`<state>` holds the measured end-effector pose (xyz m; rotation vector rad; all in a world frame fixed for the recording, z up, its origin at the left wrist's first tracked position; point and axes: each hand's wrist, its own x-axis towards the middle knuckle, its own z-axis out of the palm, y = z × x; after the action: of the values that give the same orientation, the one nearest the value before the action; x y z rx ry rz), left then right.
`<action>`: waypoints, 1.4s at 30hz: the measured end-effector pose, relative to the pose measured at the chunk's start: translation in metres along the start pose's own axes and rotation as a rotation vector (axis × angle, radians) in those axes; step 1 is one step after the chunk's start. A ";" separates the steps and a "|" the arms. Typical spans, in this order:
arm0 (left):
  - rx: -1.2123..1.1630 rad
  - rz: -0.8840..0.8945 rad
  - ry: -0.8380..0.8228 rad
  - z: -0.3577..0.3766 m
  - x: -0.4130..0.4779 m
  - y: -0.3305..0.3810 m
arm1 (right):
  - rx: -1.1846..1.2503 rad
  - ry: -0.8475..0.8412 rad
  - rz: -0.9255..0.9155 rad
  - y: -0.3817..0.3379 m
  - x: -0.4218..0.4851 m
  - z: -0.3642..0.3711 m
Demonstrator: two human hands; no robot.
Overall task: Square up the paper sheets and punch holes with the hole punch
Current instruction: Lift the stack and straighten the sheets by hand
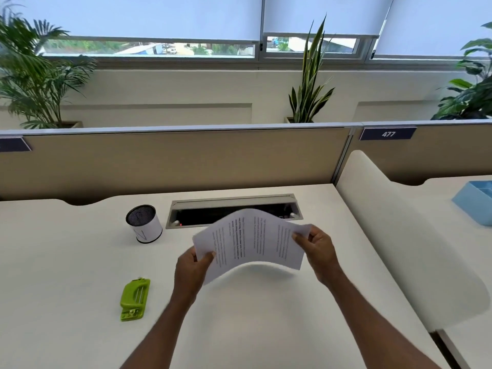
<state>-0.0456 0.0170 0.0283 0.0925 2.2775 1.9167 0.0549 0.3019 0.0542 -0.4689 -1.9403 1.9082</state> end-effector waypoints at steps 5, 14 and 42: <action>0.137 0.014 0.053 0.008 -0.007 -0.029 | -0.077 0.059 0.090 0.030 -0.014 -0.001; 0.143 -0.001 0.011 0.008 -0.004 -0.035 | -0.204 0.075 0.120 0.038 -0.014 -0.006; 0.493 0.545 -0.329 -0.003 0.003 0.115 | -1.070 -0.463 -0.336 -0.168 0.035 0.010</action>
<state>-0.0554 0.0344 0.1417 1.0953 2.5867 1.3159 0.0239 0.3065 0.2232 0.0758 -3.0098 0.6692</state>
